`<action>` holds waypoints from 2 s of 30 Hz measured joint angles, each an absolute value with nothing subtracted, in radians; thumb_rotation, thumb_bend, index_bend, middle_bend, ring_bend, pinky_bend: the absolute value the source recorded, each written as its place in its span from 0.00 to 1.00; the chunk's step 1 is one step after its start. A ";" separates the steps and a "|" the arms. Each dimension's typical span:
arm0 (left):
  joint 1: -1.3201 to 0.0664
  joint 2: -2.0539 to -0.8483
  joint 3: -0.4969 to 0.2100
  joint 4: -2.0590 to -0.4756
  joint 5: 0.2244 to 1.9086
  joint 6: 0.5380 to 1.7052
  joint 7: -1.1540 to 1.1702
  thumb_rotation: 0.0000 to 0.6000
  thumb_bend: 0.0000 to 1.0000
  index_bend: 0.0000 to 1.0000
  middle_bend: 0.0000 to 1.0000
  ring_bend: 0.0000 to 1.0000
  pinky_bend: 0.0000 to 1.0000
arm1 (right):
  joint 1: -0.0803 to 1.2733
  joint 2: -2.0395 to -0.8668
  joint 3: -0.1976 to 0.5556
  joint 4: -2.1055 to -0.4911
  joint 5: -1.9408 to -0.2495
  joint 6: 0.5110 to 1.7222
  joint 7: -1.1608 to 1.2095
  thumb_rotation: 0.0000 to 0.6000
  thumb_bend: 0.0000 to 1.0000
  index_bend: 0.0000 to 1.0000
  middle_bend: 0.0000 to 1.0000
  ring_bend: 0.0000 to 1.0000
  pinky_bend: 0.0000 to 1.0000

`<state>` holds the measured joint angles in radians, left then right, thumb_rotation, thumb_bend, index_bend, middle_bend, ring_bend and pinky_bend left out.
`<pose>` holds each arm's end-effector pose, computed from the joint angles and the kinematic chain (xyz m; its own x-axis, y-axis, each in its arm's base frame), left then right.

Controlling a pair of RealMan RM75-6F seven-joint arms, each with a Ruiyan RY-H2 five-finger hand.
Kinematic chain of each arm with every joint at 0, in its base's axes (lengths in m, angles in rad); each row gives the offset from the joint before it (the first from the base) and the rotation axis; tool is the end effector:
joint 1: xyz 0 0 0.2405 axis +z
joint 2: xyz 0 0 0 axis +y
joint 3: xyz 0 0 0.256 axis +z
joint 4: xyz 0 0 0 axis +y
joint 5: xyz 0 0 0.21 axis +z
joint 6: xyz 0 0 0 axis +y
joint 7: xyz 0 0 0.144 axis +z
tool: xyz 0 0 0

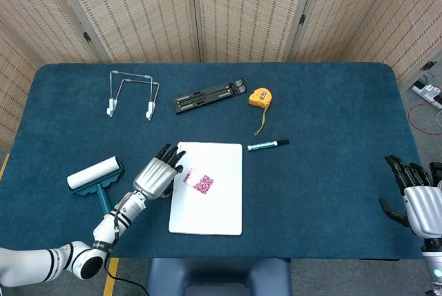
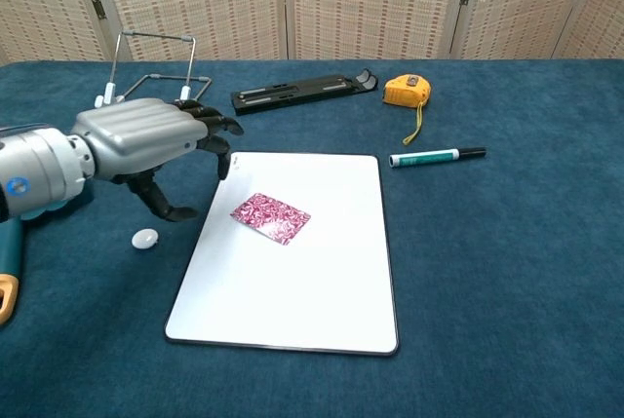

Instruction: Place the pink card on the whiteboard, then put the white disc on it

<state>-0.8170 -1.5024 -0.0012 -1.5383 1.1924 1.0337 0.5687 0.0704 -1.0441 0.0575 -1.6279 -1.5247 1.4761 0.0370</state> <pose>-0.1414 0.3191 -0.0195 0.7188 0.1091 0.6866 0.6113 -0.5696 -0.5494 -0.3123 -0.1782 0.1802 0.4167 -0.0063 0.9090 -0.9089 -0.0199 0.4165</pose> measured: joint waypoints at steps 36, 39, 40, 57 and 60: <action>-0.670 -1.518 0.035 -1.409 1.307 1.021 0.474 1.00 0.33 0.45 0.12 0.06 0.00 | 0.070 -1.047 0.049 -1.627 -1.532 1.480 0.040 1.00 0.37 0.03 0.13 0.18 0.12; -0.670 -1.520 0.030 -1.408 1.308 1.014 0.475 1.00 0.33 0.46 0.12 0.07 0.00 | 0.071 -1.049 0.049 -1.625 -1.531 1.477 0.040 1.00 0.37 0.03 0.13 0.18 0.12; -0.670 -1.520 0.029 -1.407 1.308 1.011 0.477 1.00 0.33 0.46 0.12 0.07 0.00 | 0.071 -1.049 0.049 -1.625 -1.531 1.478 0.040 1.00 0.37 0.03 0.13 0.18 0.12; -0.662 -1.531 0.012 -1.381 1.308 0.981 0.469 1.00 0.36 0.49 0.12 0.07 0.00 | 0.070 -1.048 0.049 -1.636 -1.527 1.477 0.027 1.00 0.37 0.03 0.13 0.18 0.12; -0.661 -1.533 0.010 -1.379 1.312 0.980 0.465 1.00 0.36 0.51 0.13 0.07 0.00 | 0.071 -1.047 0.048 -1.639 -1.528 1.475 0.023 1.00 0.37 0.03 0.13 0.18 0.12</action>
<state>-0.6606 -1.5329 0.0100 -1.3787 1.3123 0.9802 0.4648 0.0708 -1.0475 0.0480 -1.6391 -1.5281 1.4754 0.0229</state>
